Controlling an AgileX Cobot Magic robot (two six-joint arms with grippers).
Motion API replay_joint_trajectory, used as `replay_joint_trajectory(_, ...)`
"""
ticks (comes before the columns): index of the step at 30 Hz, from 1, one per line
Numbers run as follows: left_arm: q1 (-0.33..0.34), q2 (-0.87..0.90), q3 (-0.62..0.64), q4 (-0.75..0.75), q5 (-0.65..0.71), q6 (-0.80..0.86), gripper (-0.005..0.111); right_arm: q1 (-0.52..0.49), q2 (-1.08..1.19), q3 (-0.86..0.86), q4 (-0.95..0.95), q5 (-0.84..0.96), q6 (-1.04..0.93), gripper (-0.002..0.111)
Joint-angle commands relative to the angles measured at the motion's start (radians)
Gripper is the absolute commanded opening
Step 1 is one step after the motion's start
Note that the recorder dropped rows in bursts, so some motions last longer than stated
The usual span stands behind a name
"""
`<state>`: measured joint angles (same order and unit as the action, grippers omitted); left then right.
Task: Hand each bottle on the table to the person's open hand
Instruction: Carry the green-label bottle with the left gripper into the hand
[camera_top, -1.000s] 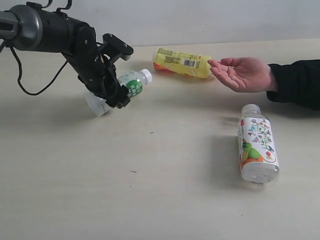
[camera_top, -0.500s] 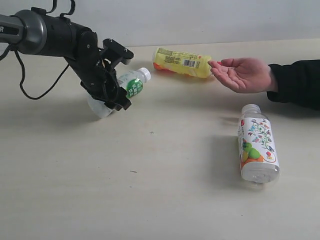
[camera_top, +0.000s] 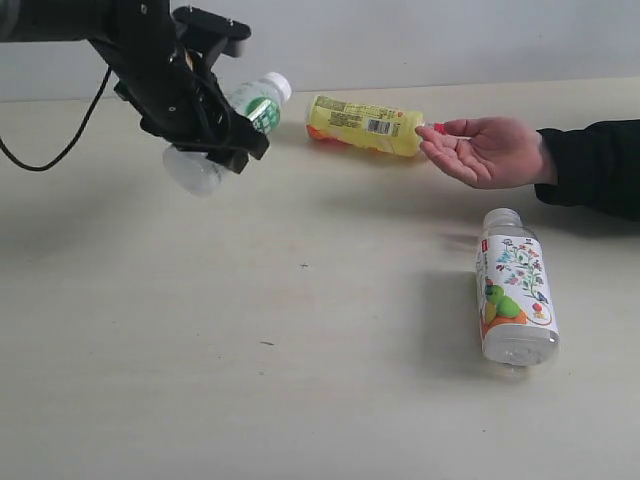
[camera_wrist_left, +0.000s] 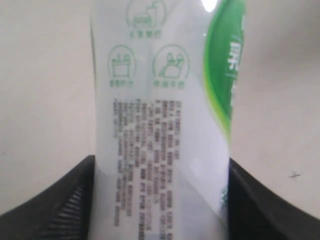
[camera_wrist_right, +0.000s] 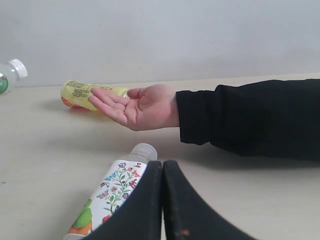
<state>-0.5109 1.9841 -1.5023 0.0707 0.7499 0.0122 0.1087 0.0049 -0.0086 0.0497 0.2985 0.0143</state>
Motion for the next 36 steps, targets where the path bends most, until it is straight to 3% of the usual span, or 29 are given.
replay_joint_trajectory(1, -0.073, -0.084, -0.005, -0.006, 0.036, -0.119, 0.0, -0.005, -0.005, 0.003, 0.0, -0.008, -0.005, 0.0)
replay_joint_trajectory(5, -0.164, -0.116, -0.031, -0.006, 0.097, -0.251, 0.0, -0.005, -0.005, 0.003, 0.0, -0.008, -0.005, 0.0)
replay_joint_trajectory(10, -0.291, -0.098, -0.168, -0.006, 0.237, -0.365, 0.0, -0.005, -0.005, 0.003, 0.0, -0.008, -0.005, 0.0)
replay_joint_trajectory(14, -0.391, -0.063, -0.295, -0.006, 0.232, -0.465, 0.0, -0.005, -0.005, 0.003, 0.0, -0.008, -0.005, 0.0)
replay_joint_trajectory(19, -0.464, 0.03, -0.419, -0.008, 0.164, -0.61, 0.0, -0.005, -0.005, 0.003, 0.0, -0.008, -0.005, 0.0)
replay_joint_trajectory(24, -0.476, 0.167, -0.545, -0.056, 0.093, -0.719, 0.0, -0.005, -0.005, 0.003, 0.0, -0.008, -0.005, 0.0)
replay_joint_trajectory(29, -0.444, 0.281, -0.66, -0.109, -0.003, -0.776, 0.0, -0.005, -0.005, 0.003, 0.0, -0.008, -0.005, 0.0)
replay_joint_trajectory(36, -0.339, 0.42, -0.696, -0.438, -0.155, -0.702, 0.0, -0.005, -0.005, 0.003, 0.002, -0.008, -0.005, 0.0)
